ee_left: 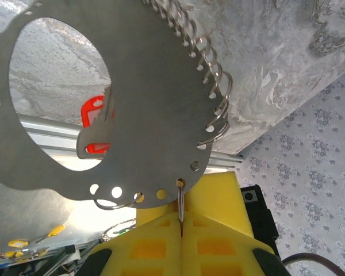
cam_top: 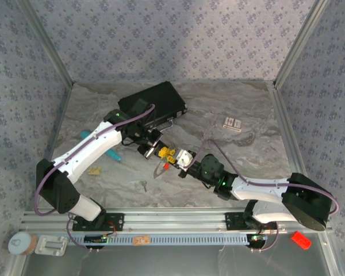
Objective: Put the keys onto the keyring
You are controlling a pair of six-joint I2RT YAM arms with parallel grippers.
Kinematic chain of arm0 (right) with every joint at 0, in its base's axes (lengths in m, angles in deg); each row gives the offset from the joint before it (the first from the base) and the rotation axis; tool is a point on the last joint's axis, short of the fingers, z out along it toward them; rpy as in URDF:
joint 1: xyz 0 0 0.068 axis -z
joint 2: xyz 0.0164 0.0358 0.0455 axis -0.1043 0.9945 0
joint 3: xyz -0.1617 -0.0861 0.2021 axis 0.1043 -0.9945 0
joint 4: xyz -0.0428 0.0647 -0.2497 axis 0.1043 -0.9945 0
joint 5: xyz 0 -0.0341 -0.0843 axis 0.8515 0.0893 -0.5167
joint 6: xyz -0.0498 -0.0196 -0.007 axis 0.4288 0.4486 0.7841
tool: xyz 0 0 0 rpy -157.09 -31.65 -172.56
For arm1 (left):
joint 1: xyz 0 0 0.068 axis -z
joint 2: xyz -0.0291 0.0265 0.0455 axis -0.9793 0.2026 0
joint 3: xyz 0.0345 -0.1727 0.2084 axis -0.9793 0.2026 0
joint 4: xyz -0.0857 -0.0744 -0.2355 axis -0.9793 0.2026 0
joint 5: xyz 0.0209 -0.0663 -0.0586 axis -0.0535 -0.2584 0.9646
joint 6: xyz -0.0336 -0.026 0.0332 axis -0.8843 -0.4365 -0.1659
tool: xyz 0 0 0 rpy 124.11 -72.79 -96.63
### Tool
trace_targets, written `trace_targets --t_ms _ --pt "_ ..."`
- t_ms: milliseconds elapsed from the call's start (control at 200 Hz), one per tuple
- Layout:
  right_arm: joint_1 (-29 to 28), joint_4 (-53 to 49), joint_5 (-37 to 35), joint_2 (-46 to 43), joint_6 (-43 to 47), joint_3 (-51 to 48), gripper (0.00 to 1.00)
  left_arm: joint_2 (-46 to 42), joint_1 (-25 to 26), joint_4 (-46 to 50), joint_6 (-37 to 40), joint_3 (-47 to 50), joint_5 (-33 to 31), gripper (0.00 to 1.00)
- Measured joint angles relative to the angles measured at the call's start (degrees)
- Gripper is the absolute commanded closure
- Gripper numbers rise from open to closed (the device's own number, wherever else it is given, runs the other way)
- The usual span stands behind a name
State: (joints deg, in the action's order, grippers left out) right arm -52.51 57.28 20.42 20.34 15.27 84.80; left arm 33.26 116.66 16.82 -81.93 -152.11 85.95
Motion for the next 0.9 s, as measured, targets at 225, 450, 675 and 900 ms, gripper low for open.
trace_targets --t_ms 225,450,675,900 --pt "0.3 0.0 0.0 0.3 -0.4 0.6 1.00 -1.8 0.0 -2.0 -0.4 1.0 -2.0 0.54" --pt "2.8 -9.4 2.5 -2.9 -0.4 2.5 1.00 -8.3 -1.9 -7.1 11.0 0.9 -18.1 0.34" --pt "5.7 -24.4 8.2 -7.4 -0.6 7.3 1.00 -17.1 4.3 -20.4 47.5 5.3 -42.2 0.32" --pt "6.9 -38.2 12.2 -7.9 -0.3 12.3 1.00 -28.6 7.0 -38.6 87.1 27.8 -39.6 0.40"
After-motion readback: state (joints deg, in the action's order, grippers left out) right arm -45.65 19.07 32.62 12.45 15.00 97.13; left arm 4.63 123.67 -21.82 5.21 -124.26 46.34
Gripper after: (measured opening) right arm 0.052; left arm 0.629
